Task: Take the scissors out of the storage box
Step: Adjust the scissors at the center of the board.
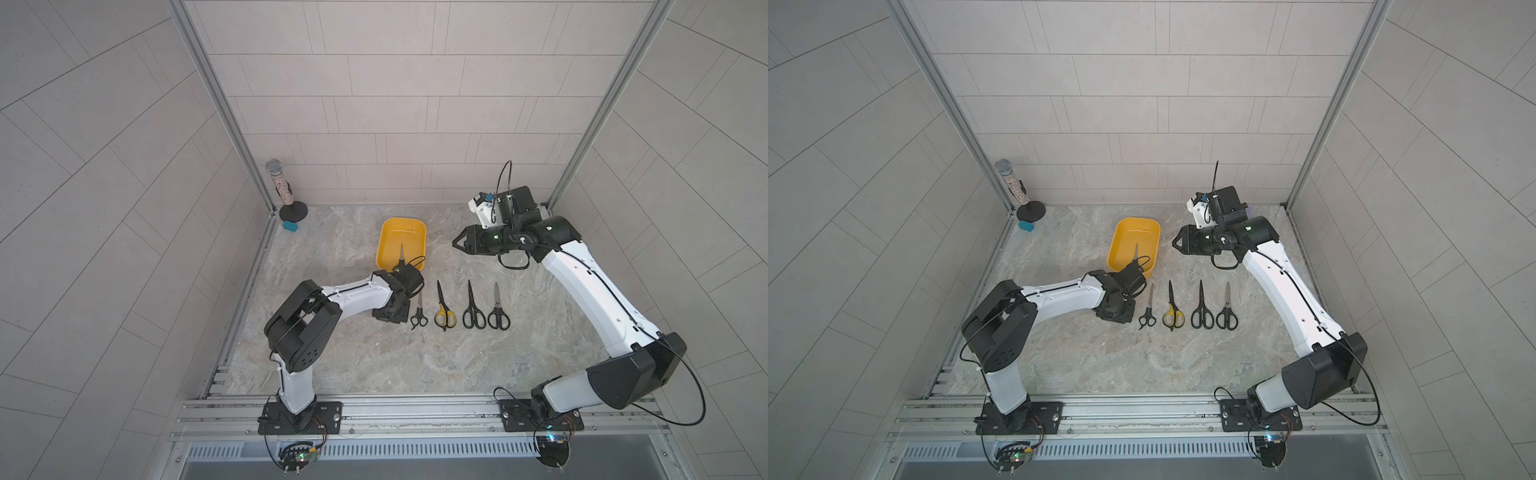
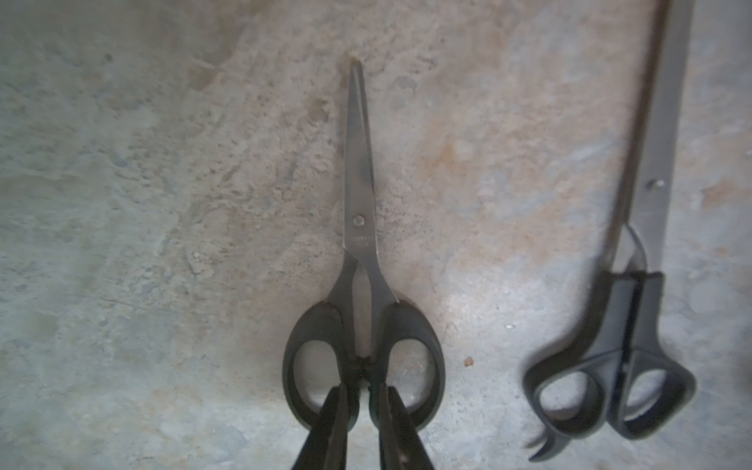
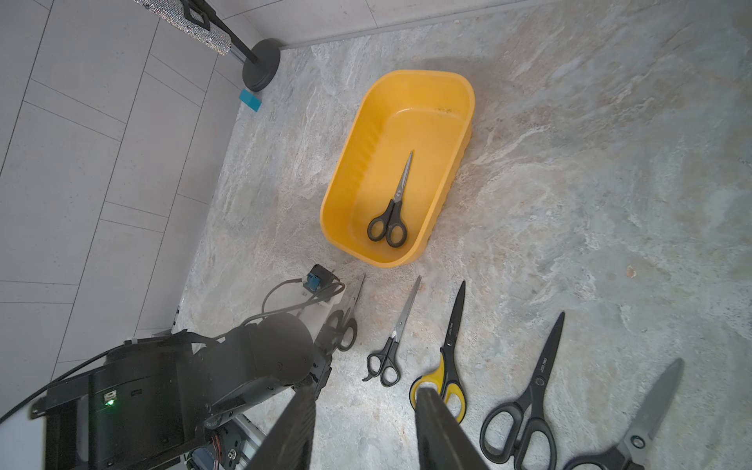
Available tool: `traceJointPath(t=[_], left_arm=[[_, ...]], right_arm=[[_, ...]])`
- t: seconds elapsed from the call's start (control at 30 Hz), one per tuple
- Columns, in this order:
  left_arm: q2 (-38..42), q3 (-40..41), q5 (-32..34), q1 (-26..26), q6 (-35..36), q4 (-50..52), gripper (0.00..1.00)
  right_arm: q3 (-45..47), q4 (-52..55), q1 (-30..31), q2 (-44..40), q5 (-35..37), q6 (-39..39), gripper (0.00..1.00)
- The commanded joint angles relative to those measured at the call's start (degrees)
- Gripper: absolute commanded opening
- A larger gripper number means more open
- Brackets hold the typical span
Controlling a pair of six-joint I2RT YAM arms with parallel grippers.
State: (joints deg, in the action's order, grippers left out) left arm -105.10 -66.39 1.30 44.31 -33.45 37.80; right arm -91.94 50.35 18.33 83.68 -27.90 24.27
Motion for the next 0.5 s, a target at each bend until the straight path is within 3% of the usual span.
traceJointPath(t=[0.0,0.2,0.37,0.43,0.47], left_arm=[[0.1,-1.1,-0.8,1.3,0.3,3.7,0.19],[0.1,-1.5,-0.3,1.5,0.2,4.3,0.23],[0.2,-1.7,0.5,1.3,0.0,3.8,0.37],[0.2,-2.4,1.4,1.1,0.1,3.7,0.54],[0.3,-2.9,1.9,1.1,0.3,3.7,0.57]], right_arm=[[-1.4,-0.3,0.2,0.1,-0.1,0.1,0.46],[-1.4,-0.3,0.2,-0.1,-0.1,0.0,0.46],[-1.2,-0.5,0.2,-0.1,-0.1,0.0,0.46],[-1.1,-0.4,0.2,-0.1,0.0,-0.1,0.45],[-1.0,-0.4,0.2,-0.2,0.2,-0.1,0.46]])
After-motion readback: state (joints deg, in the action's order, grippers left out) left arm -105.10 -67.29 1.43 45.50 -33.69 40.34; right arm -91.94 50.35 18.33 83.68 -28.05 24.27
